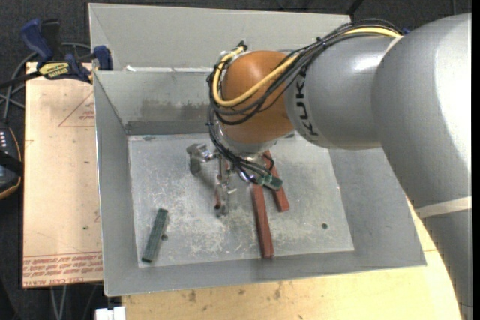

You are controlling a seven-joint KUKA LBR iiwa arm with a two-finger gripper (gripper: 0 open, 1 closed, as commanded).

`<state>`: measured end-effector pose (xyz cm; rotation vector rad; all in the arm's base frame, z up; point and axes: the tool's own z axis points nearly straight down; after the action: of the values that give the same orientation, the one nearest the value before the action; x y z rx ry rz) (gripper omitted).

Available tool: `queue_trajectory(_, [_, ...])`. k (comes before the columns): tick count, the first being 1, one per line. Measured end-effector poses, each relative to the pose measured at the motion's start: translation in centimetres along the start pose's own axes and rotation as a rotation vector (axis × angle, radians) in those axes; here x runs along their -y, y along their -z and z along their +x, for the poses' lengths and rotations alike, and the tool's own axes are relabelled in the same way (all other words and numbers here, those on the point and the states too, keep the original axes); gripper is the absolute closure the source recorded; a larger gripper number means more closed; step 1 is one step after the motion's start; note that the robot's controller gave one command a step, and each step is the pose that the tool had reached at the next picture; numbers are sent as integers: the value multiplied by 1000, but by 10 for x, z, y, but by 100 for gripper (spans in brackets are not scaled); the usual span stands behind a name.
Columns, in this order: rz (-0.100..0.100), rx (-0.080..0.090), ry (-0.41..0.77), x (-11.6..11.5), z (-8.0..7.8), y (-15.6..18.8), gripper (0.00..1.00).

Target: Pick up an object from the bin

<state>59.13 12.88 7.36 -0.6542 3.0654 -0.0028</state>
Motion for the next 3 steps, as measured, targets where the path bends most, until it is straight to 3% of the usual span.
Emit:
queue_trajectory(1, [-1,-2,-159,74,9,20,0])
queue_trajectory(2, [-5,-3,262,60,-12,-1,0])
queue_trajectory(3, [-7,0,858,18,-27,12,0])
